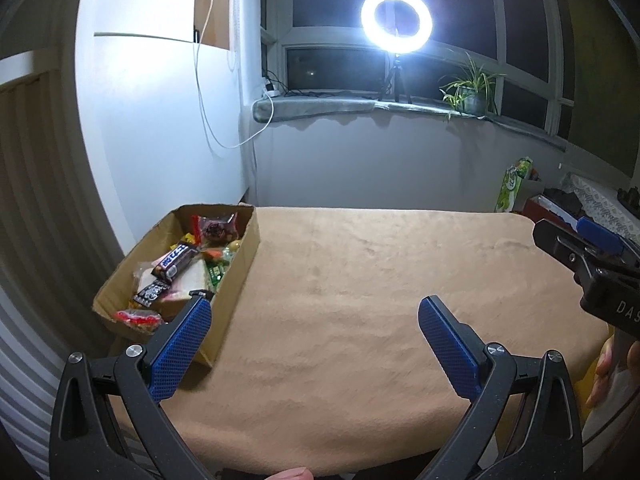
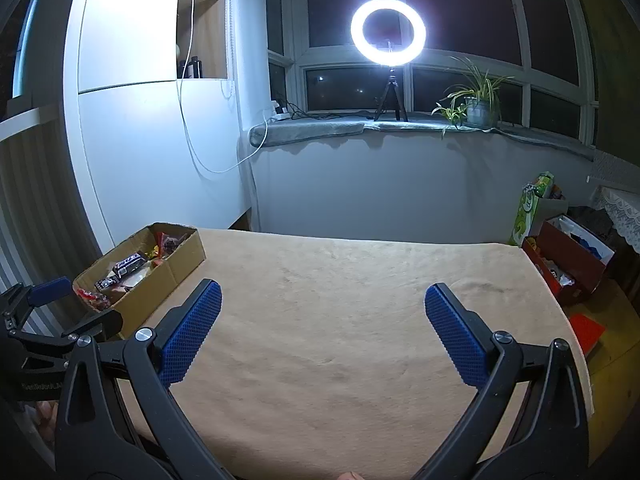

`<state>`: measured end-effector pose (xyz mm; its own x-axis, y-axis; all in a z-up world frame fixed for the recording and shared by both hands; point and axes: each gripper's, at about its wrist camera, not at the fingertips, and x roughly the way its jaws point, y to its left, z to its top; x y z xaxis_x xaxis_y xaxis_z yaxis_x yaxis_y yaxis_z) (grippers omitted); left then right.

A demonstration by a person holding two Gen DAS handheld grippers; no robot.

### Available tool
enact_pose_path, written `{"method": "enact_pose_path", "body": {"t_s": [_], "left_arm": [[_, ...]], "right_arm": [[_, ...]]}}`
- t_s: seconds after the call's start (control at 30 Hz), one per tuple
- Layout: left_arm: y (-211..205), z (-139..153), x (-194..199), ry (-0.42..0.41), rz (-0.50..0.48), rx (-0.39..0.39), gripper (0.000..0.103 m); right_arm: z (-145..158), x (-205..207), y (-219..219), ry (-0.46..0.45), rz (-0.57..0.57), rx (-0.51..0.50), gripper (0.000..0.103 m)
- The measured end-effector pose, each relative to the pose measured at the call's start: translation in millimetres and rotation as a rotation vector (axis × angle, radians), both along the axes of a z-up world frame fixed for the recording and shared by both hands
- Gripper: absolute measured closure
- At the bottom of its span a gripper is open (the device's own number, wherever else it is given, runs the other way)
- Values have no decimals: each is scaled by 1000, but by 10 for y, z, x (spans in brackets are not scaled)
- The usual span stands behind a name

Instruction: Organize snacks

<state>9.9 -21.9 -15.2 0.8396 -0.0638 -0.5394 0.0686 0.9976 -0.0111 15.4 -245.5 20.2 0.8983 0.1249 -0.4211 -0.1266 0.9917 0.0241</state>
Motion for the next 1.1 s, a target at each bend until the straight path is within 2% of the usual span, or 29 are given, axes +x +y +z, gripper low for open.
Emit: {"method": "enact_pose_path", "body": {"t_s": [0.17,0.33,1.1], "left_arm": [[49,-5,-34,-1,1,-14,0],[61,-13,-60,-11,14,7,0],[95,-28,-41,0,13,10,0]], "right_arm": [[6,-11,58,-1,7,-8,0],[3,-17,101,0,15,-13,0],[-4,-32,107,3,19,-13,0]]}}
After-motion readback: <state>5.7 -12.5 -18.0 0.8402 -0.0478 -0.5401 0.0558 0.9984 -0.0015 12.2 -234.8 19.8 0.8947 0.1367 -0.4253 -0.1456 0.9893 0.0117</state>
